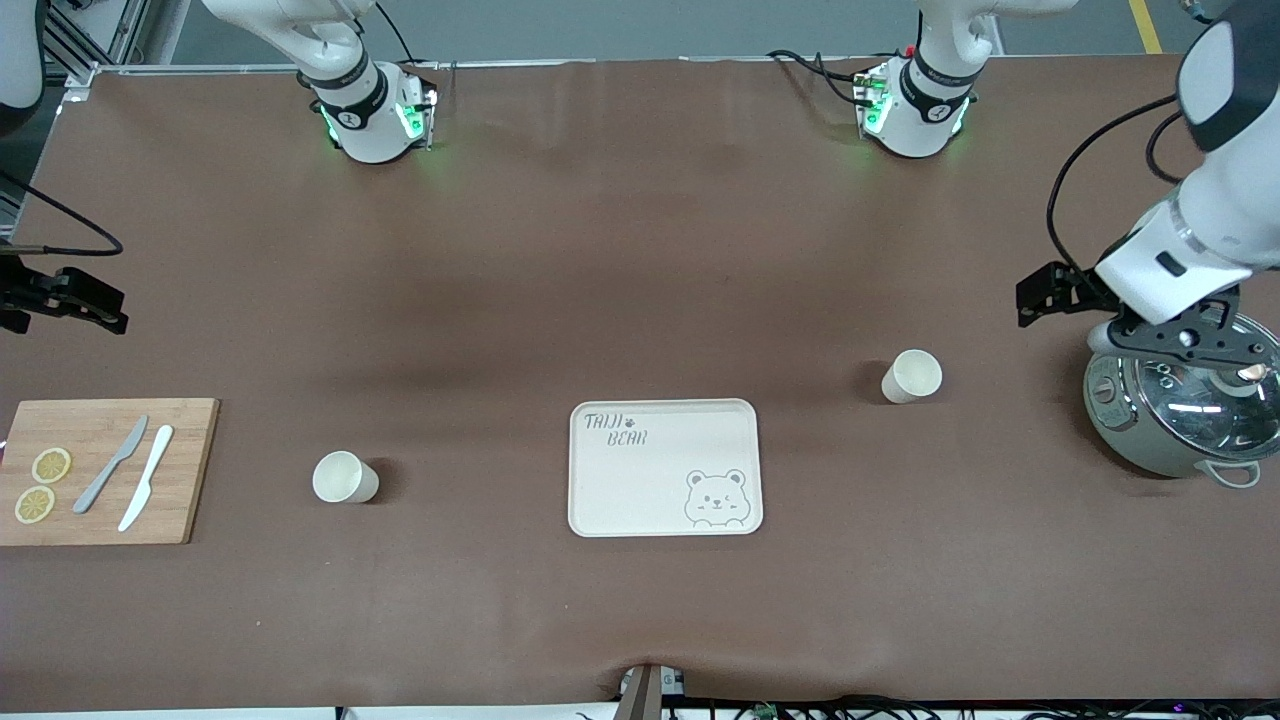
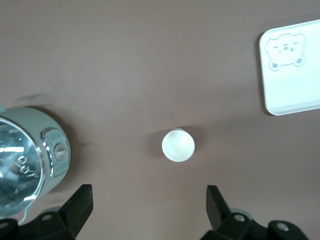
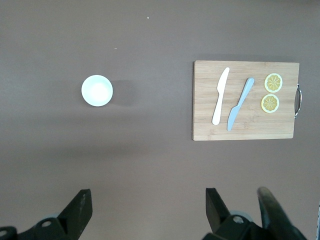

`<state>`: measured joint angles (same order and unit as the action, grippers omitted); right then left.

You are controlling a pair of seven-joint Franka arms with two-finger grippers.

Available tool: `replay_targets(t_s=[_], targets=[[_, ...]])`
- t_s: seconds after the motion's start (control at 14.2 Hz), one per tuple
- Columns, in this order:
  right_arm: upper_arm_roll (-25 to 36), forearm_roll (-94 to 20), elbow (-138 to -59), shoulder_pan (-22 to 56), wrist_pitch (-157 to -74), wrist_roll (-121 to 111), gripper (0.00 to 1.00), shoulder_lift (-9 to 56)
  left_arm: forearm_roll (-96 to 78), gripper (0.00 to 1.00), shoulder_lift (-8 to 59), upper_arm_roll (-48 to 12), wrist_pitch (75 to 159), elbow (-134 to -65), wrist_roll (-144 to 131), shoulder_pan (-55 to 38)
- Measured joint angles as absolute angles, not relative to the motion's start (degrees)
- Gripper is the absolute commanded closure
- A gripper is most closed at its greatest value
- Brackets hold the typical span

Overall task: Place white IKEA cup upright on tray with both arms
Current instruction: 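Move the left gripper over the white paper cup beside the pot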

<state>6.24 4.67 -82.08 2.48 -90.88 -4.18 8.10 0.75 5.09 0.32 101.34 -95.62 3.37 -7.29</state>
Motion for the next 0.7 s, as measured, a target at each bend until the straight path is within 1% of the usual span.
replay_targets(t_s=[0.14, 0.28, 0.56, 0.7], targets=[[6.41, 4.66, -82.07, 2.38, -90.9, -4.17, 0.0, 8.1, 0.75, 0.0, 2.1, 0.37, 108.59, -104.76, 6.1, -5.67], [6.43, 4.61, -82.05, 2.38, -90.95, -4.08, 0.0, 8.1, 0.75, 0.0, -0.55, 0.44, 112.27, -111.5, 9.83, -3.6], [6.54, 4.41, -81.82, 2.23, -91.03, -3.97, 0.0, 8.07, -0.48, 0.0, -1.47, 0.47, 115.39, -118.29, 11.43, -1.75], [6.65, 2.04, -81.77, 1.62, -91.04, -3.75, 0.0, 8.07, -1.2, 0.0, -0.96, 0.47, 117.07, -120.69, 11.43, -1.81]])
